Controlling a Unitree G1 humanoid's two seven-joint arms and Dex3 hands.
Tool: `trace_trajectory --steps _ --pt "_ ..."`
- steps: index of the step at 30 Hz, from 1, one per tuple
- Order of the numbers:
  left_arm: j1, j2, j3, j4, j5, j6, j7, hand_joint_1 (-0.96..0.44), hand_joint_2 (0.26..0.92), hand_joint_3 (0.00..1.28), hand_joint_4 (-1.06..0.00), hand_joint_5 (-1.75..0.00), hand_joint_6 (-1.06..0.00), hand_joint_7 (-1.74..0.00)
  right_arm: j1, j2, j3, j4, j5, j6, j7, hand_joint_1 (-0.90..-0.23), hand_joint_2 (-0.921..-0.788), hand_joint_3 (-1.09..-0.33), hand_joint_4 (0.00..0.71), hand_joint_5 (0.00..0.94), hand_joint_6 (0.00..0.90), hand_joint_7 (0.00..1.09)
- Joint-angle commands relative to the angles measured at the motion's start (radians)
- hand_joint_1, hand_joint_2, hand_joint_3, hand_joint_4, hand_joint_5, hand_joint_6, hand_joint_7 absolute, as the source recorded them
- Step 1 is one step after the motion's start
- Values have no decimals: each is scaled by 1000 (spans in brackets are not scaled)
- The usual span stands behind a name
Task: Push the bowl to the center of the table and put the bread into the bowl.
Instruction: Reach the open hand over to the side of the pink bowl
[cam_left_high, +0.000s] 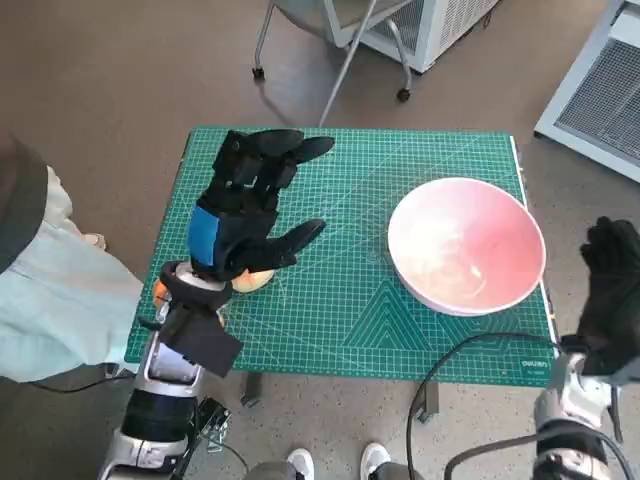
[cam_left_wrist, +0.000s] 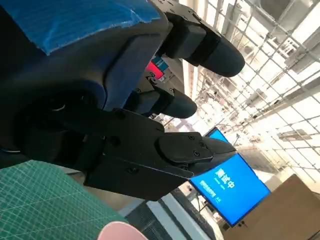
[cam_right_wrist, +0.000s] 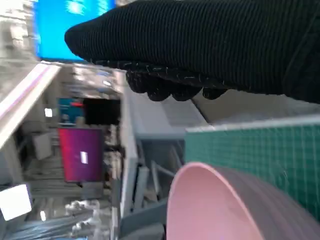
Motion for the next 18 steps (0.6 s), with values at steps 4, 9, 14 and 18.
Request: trace_trajectory --steps 4,9,14,18 --pt "22 18 11 -18 4 6 2 -91 769 365 -146 -729 -141 -935 -46 45 -1 60 19 111 30 -468 -921 -899 264 0 6 640" --pt "38 26 18 -40 7 13 2 -101 787 333 -160 -700 -150 -913 -87 62 1 82 21 180 36 -485 -921 -893 244 0 0 634" --pt "55 38 29 -51 10 12 6 -115 817 278 -178 -660 -162 -883 -117 82 8 93 13 217 31 -484 -921 -895 239 0 -1 588" --pt "70 49 42 -56 11 9 11 -130 844 230 -195 -623 -172 -856 -141 101 2 99 22 246 38 -487 -921 -893 239 0 0 581"
